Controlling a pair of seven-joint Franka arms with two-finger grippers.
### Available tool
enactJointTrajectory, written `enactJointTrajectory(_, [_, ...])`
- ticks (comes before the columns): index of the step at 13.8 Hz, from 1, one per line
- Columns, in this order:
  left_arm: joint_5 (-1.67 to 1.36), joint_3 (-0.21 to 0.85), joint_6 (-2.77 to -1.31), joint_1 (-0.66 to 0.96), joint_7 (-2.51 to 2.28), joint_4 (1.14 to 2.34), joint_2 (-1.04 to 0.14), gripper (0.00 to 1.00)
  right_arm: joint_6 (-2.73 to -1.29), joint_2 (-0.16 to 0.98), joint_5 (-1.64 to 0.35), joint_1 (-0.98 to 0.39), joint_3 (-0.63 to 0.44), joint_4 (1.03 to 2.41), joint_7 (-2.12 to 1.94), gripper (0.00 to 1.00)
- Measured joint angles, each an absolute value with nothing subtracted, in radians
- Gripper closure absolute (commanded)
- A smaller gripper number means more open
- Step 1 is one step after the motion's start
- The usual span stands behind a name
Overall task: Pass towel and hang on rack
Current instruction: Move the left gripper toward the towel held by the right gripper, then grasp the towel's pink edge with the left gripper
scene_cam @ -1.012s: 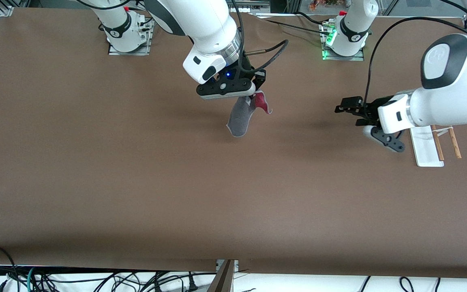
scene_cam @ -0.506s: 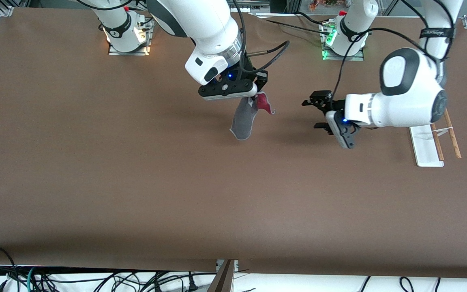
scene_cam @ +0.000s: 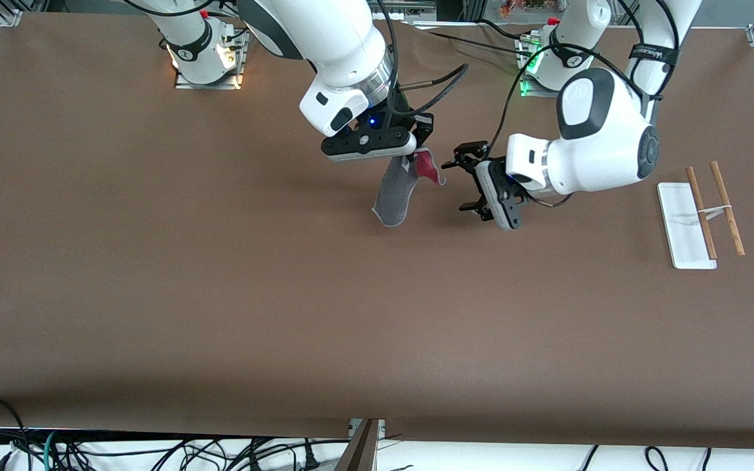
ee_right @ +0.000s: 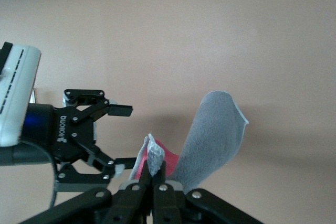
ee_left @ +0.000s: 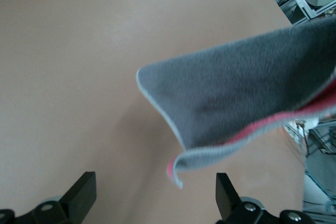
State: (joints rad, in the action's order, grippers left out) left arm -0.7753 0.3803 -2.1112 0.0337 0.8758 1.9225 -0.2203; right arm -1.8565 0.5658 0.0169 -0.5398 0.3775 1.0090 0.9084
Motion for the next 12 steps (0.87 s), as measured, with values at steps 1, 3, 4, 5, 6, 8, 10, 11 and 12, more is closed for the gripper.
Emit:
enactJointTrajectory(1, [-0.779,0.393,-2.135,0.036,0.876,1.923,-0.224,0.00,-1.857,0.566,0.017,-0.540,0.378,1.009,0.908,1.00])
enactJointTrajectory(3, [-0.800,0.406,-2.162,0.042,0.876,1.923,-0.230,0.02,-1.859,0.565,0.017,-0.540,0.378,1.009,0.908,1.00])
enactJointTrajectory(4, [-0.805,0.408,-2.168,0.046,0.876,1.923,-0.231,0.02,-1.860,0.565,0.017,-0.540,0.378,1.009,0.908,1.00])
enactJointTrajectory(5, [-0.807,0.409,-2.173,0.052,0.875,1.923,-0.232,0.02,-1.860,0.564,0.017,-0.540,0.378,1.009,0.908,1.00])
enactJointTrajectory(6, [-0.807,0.409,-2.178,0.056,0.875,1.923,-0.232,0.04,-1.860,0.564,0.017,-0.540,0.378,1.009,0.908,1.00])
enactJointTrajectory(8, [-0.807,0.409,-2.180,0.065,0.874,1.923,-0.232,0.15,-1.861,0.564,0.017,-0.540,0.378,1.009,0.908,1.00])
enactJointTrajectory(10, [-0.807,0.409,-2.182,0.073,0.874,1.923,-0.232,0.48,-1.862,0.564,0.017,-0.540,0.378,1.009,0.908,1.00])
enactJointTrajectory(11, [-0.807,0.409,-2.185,0.076,0.874,1.923,-0.232,0.68,-1.862,0.564,0.017,-0.540,0.378,1.009,0.908,1.00])
enactJointTrajectory(12, [-0.807,0.409,-2.187,0.079,0.874,1.923,-0.232,0.85,-1.863,0.564,0.017,-0.540,0.378,1.009,0.908,1.00])
